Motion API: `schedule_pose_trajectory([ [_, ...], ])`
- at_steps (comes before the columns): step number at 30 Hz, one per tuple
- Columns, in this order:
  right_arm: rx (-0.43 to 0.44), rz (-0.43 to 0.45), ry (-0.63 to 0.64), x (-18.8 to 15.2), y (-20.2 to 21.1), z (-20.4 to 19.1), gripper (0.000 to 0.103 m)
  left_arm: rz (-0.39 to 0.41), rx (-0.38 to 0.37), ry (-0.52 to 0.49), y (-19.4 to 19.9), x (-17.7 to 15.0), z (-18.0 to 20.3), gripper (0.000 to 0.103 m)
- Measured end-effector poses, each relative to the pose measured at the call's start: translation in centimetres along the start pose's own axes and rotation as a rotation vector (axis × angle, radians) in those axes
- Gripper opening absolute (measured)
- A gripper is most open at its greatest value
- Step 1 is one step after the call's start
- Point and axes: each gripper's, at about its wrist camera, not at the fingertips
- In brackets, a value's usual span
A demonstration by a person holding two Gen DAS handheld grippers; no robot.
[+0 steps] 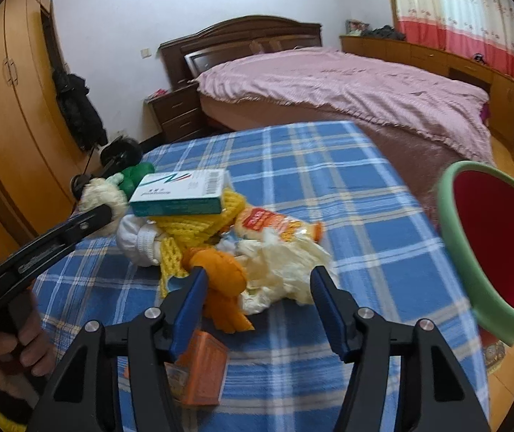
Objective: Collect trash
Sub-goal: 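Grasp the crumpled cream plastic bag with the left tool while the right tool grasps the orange toy, then carry both items over the red bucket and open both tools to drop them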
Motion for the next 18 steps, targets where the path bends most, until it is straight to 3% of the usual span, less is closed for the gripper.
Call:
schedule_pose_trajectory([
  [6,0.012,-0.044,0.042,0.7,-1.0,-0.9,0.058,-0.038,-0.037,0.002,-2.2,0.5,-0.3,0.039],
  [12,0.053,-0.029,0.043,1.0,-1.2,-1.2,0.05,-0.014,-0.062,-0.014,-1.7,0.6,-0.1,0.039],
  [16,0.092,-0.061,0.049,0.5,-1.4,-1.7,0.034,-0.002,-0.056,0.005,-0.9,0.4,-0.4,0.039],
  [18,0.106,-0.062,0.046,0.3,-1.3,-1.8,0.031,0.011,-0.05,0.003,-0.2,0.3,-0.4,0.039],
])
Point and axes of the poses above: each gripper's, at about its wrist camera, not at the fingertips, and y roughly against the way its jaws point, z to its right, x to its top, and after that the axes turned 2 degrees about -y, right-handed
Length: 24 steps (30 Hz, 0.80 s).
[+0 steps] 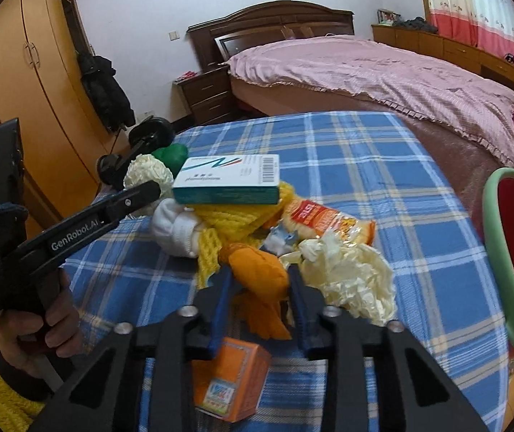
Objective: Collect trash
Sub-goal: 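Carry both items over the red bucket and open both tools to drop them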
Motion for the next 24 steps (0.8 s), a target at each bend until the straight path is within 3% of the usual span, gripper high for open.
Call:
schedule_pose_trajectory([
  [13,-0.005,0.176,-0.001,0.9,6.1,-0.2,0.026,0.058,-0.029,-0.026,4.5,0.6,2.4,0.039],
  [24,-0.073,0.313,-0.035,1.5,12.8,2.2,0.026,0.079,-0.133,-0.051,7.4,2.5,6.4,0.039],
])
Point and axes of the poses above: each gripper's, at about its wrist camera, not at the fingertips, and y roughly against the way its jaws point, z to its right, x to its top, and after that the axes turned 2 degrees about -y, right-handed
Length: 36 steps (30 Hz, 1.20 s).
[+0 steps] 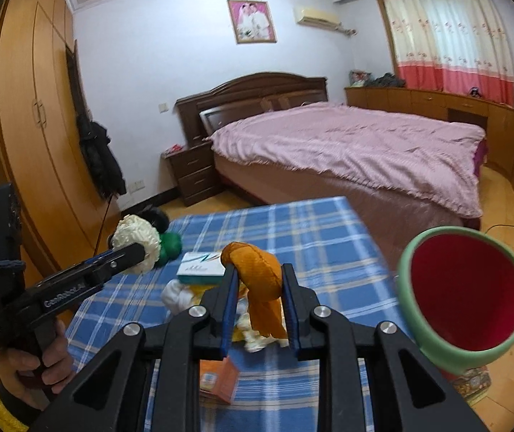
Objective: Collect trash
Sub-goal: 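Carry both items over the red bucket and open both tools to drop them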
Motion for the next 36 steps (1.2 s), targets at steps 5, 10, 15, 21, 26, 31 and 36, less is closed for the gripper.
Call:
schedule_pose_trajectory([
  [5,-0.049,0.052,-0.028,1.3,2.6,2.3,0.026,-0.006,-0.059,-0.014,0.2,0.8,2.7,0.039],
  [10,-0.123,0.085,-0.039,2.4,4.9,4.9,0.026,-0.004,-0.107,-0.063,-0.2,1.7,6.5,0.039],
  [15,-0.193,0.096,-0.083,2.9,6.6,8.8,0.026,-0.031,-0.168,-0.107,-1.8,2.4,11.0,0.039],
  [21,-0.245,0.077,-0.168,1.9,7.0,14.2,0.026,-0.086,-0.214,-0.17,-5.4,1.9,16.4,0.039],
  [26,-0.276,0.044,-0.226,0.3,5.8,18.5,0.026,-0.168,-0.248,-0.204,-9.5,0.5,20.1,0.039],
  [31,-0.303,0.009,-0.267,-1.1,4.6,21.5,0.026,-0.257,-0.259,-0.233,-13.3,-1.1,22.8,0.039],
  [36,-0.31,-0.02,-0.311,-2.4,3.7,23.6,0.026,-0.326,-0.265,-0.25,-16.1,-2.7,24.2,0.039],
])
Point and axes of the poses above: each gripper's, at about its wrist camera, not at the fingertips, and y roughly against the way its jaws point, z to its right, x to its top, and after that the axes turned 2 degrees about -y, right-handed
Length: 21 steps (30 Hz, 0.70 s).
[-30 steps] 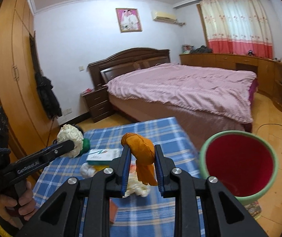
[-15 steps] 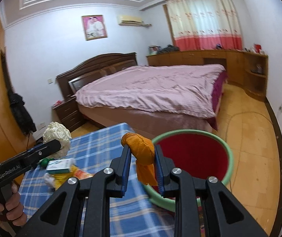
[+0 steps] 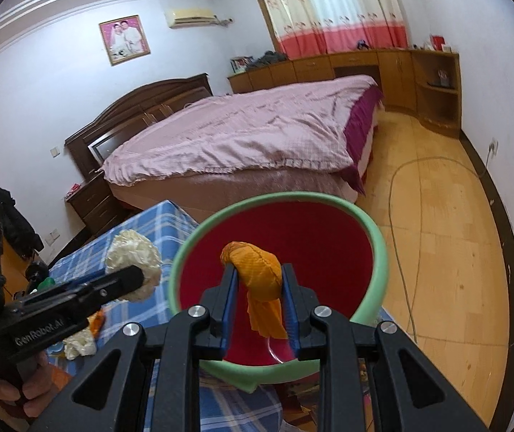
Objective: Collect trash
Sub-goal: 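Carry both items over the red bucket and open both tools to drop them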
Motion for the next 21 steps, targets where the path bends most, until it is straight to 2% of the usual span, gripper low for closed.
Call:
schedule_pose_trajectory([
  [4,-0.005,-0.028,-0.022,-0.3,-1.4,1.2,0.028,-0.026,0.019,-0.026,-1.8,-0.2,0.6,0.039],
  [7,-0.005,-0.045,-0.04,-0.3,-2.3,1.9,0.029,-0.036,0.025,-0.039,-2.5,-0.2,0.8,0.046],
  [9,-0.004,-0.051,-0.055,-0.5,-2.6,2.3,0.029,-0.039,0.032,-0.038,-2.8,-0.2,1.0,0.055],
  [12,0.006,-0.054,-0.068,-0.5,-2.8,2.8,0.031,-0.046,0.052,-0.036,-3.1,-0.2,1.0,0.057],
  [15,0.01,-0.051,-0.078,-0.7,-2.6,3.1,0.037,-0.051,0.064,-0.037,-3.1,-0.2,0.8,0.057],
  [19,0.013,-0.036,-0.09,-0.7,-2.0,3.0,0.051,-0.037,0.068,-0.031,-2.1,-0.2,0.6,0.057],
  [21,0.013,-0.03,-0.089,-0.7,-1.6,2.7,0.051,-0.027,0.072,-0.025,-1.4,-0.2,0.3,0.057],
])
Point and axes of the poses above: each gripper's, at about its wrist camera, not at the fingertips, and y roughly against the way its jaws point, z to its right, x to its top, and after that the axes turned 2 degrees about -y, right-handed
